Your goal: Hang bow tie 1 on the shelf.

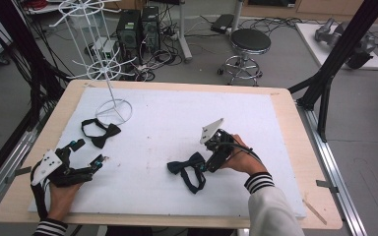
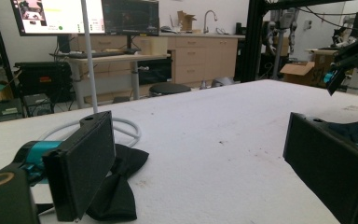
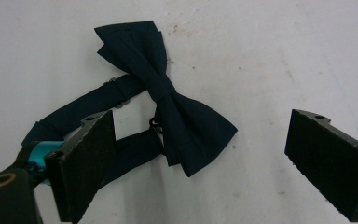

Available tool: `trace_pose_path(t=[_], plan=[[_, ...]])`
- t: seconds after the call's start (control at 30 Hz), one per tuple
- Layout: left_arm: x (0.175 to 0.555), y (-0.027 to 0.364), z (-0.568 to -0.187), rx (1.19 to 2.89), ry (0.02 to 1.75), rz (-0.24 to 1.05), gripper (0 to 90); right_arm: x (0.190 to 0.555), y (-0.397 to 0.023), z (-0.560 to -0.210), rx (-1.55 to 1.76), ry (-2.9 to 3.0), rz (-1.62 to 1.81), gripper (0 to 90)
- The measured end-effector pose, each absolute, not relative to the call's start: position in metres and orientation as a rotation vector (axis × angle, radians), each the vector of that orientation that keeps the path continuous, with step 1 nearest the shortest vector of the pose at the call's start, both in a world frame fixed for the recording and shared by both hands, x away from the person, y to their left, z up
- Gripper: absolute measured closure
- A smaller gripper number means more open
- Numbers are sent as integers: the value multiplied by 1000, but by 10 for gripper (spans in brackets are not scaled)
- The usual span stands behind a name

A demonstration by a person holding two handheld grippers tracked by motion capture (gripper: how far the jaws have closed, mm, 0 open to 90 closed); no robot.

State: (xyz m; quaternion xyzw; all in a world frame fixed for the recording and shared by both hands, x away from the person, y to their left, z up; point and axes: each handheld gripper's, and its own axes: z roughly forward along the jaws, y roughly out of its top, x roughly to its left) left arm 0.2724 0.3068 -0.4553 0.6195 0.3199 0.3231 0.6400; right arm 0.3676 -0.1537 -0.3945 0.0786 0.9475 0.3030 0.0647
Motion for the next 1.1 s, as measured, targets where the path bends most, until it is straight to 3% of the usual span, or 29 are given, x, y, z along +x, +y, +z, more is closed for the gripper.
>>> trace_pose_path(t=[0.2,0.27,0.57,1.1], plan=[[272,307,-455,1413,730,737,95,369,-145,-403,200,2887,820,88],[272,307,-455,1412,730,736,95,370,-143,-405,188,2907,802,149],[272,307,-455,1413,729,736,95,371,-140,-410,201,2922,713,180],[272,307,-455,1412,732,733,95,373,-134,-417,194,2976,634,400]])
